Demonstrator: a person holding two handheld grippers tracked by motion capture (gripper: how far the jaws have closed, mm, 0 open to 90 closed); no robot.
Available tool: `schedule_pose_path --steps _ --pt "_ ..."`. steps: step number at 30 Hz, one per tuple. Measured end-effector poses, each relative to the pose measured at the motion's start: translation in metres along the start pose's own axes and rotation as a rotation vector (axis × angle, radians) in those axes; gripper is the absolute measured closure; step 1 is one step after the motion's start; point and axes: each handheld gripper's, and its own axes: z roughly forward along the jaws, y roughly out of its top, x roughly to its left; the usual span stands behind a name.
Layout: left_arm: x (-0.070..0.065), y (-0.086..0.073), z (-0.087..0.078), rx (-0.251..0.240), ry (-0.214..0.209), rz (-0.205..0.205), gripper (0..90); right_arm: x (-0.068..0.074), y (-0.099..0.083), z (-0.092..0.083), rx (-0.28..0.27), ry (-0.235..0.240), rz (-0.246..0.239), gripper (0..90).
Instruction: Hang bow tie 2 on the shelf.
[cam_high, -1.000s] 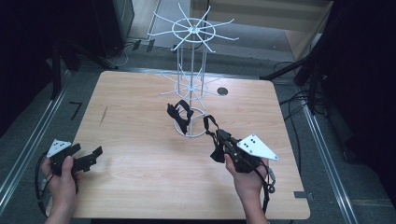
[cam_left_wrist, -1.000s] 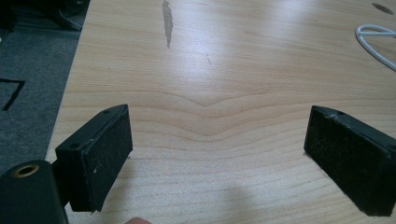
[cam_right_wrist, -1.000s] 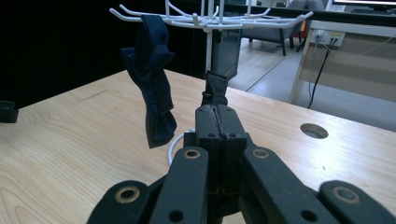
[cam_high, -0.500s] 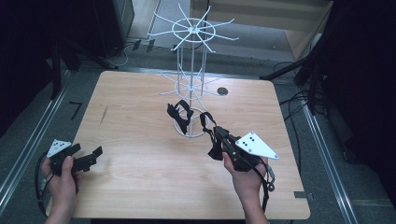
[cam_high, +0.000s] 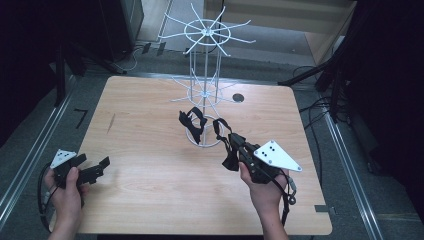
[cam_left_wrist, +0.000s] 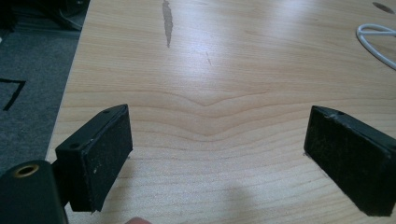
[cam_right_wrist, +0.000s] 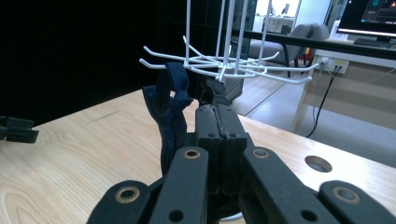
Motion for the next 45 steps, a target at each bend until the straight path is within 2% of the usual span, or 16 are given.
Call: schedule_pose_path --steps 11,18,26,33,45 --pt "0.0 0.0 0.0 0.001 0.0 0.001 8.2 0.003 0.004 -0.003 -0.025 0.027 -0.012 90.0" --pt "0.0 0.0 0.0 -0.001 0.0 0.0 8.2 0.001 0.008 -0.005 -0.042 0.022 -0.011 90.0" --pt "0.0 0.0 0.0 -0.002 0.0 0.001 8.2 -0.003 0.005 0.003 -0.04 0.015 -0.011 90.0" --pt "0.0 0.0 0.0 -0.003 0.0 0.002 8.2 -0.012 -0.003 0.013 -0.024 -0.005 0.036 90.0" --pt "0.0 0.0 -0.001 -0.006 0.001 0.001 8.2 -0.017 -0.014 0.029 0.002 -0.03 0.072 90.0"
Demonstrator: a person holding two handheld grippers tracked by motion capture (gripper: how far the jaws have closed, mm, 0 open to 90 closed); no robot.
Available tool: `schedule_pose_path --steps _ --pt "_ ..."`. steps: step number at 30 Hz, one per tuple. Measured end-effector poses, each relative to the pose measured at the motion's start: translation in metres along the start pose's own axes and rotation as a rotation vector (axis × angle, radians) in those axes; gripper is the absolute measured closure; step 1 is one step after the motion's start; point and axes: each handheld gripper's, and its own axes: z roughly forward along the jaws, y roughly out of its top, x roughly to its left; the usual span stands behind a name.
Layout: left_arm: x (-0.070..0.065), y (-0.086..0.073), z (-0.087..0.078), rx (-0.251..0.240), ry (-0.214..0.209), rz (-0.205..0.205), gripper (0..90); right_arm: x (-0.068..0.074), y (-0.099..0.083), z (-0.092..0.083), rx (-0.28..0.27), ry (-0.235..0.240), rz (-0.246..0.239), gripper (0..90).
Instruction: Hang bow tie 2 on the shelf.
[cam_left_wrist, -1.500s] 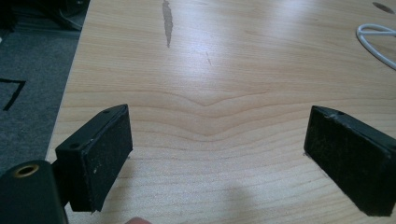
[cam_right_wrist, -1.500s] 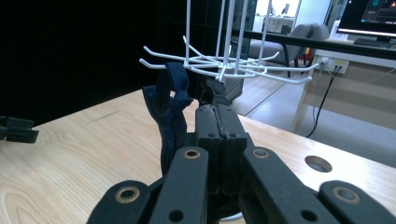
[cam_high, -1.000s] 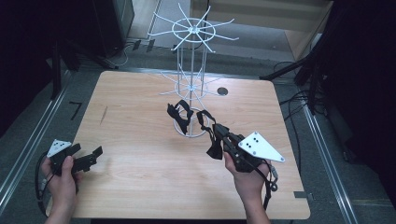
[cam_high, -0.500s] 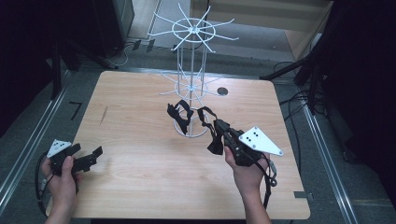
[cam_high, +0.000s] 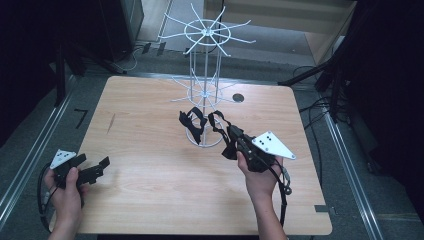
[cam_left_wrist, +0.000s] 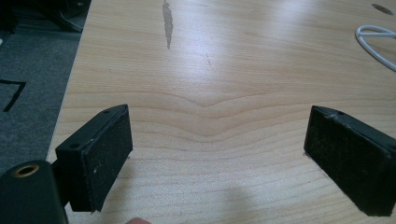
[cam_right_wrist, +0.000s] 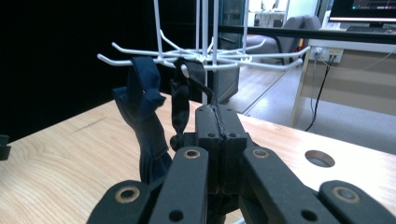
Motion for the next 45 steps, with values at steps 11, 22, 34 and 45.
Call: schedule_pose_path --steps 11,22,34,45 --pt "0.0 0.0 0.0 0.001 0.0 0.002 8.3 0.002 -0.014 0.011 0.044 0.004 0.005 89.9" --pt "-0.001 -0.001 -0.001 0.003 -0.001 0.001 8.2 0.006 -0.018 0.041 0.057 -0.01 0.055 90.0" --pt "-0.001 -0.001 -0.001 0.002 -0.003 0.002 8.2 0.0 -0.022 0.064 0.081 -0.027 0.11 79.3" --pt "-0.001 -0.001 -0.001 0.002 -0.004 0.002 8.2 -0.004 -0.031 0.052 0.074 -0.008 0.089 37.9"
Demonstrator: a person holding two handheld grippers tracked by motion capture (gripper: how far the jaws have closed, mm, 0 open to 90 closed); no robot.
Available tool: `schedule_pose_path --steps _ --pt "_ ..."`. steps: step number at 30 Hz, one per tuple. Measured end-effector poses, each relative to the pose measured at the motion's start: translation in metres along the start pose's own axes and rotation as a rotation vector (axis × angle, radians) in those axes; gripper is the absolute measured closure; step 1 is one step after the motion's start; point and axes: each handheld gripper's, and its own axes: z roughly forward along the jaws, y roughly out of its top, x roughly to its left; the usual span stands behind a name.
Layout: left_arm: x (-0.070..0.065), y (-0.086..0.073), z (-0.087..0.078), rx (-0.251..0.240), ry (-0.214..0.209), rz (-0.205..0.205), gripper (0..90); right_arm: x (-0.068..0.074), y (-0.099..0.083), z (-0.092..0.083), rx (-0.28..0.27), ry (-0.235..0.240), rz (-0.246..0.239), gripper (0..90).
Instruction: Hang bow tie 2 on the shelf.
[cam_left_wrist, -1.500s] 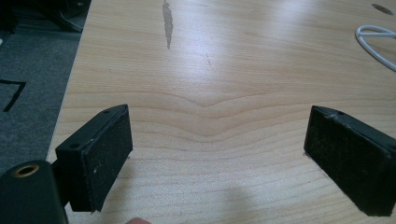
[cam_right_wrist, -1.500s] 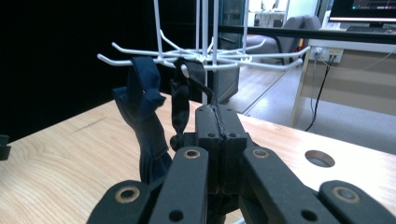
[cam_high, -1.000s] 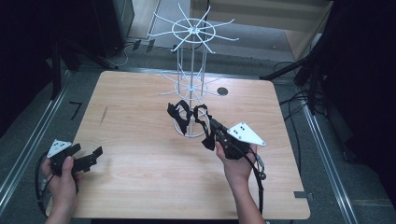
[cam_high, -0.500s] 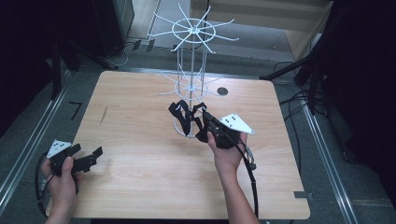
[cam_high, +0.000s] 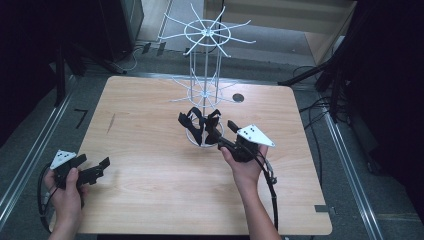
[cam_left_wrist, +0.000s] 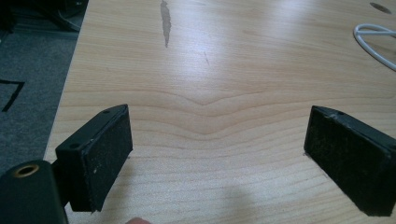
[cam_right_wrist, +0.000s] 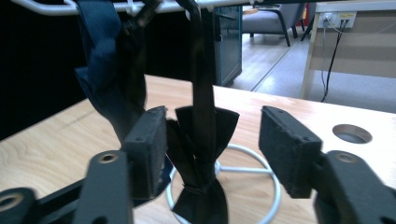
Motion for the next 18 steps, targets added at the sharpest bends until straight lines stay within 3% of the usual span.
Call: schedule_pose_path --steps 10,18 --pt "0.0 0.0 0.0 0.008 -0.002 0.004 8.2 -0.021 -0.02 -0.03 0.027 -0.011 -0.013 28.4" --pt "0.0 0.0 0.0 0.007 -0.001 0.004 8.2 -0.035 -0.028 -0.048 0.025 -0.014 0.035 24.4"
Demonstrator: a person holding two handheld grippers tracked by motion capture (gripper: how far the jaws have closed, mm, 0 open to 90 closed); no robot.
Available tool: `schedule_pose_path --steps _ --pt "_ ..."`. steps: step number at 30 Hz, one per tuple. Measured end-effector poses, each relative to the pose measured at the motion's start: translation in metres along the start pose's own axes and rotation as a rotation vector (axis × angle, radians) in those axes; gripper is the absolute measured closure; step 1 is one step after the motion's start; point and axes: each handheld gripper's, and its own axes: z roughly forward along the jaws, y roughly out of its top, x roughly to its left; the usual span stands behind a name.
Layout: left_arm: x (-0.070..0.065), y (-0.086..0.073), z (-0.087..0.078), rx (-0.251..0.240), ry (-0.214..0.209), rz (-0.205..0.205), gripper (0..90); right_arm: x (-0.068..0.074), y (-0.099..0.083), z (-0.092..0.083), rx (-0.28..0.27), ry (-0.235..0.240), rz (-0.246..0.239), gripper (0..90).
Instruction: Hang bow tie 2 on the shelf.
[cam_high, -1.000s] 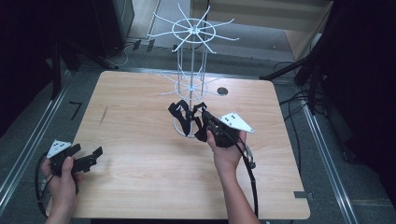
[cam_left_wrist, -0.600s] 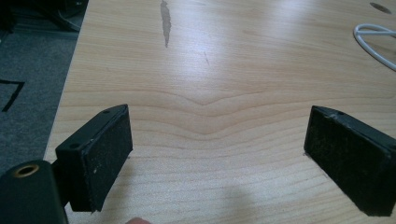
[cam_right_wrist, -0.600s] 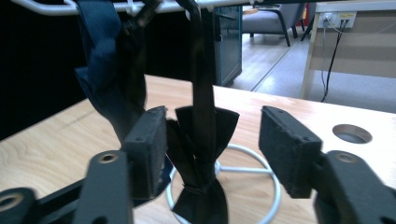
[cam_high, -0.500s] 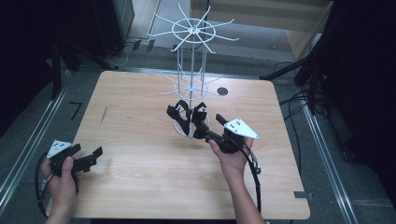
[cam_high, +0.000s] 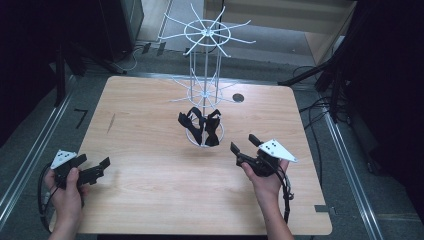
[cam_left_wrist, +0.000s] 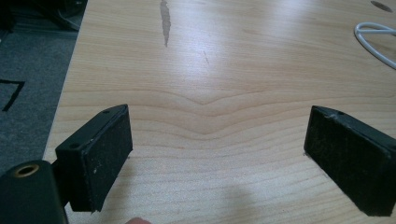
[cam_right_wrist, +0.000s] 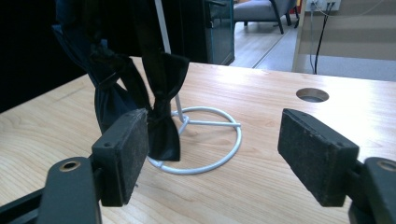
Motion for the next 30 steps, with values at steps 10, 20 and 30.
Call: schedule_pose_path --steps 10,20,30 --pt "0.0 0.0 0.0 -0.003 0.001 -0.001 8.2 -0.005 -0.005 -0.011 0.021 -0.014 -0.029 20.9" --pt "0.0 0.0 0.0 -0.002 0.001 0.0 8.3 -0.017 -0.014 -0.022 0.043 -0.045 -0.014 14.4" --pt "0.0 0.0 0.0 -0.002 0.001 -0.001 8.2 -0.036 -0.024 -0.041 0.061 -0.098 -0.002 14.0"
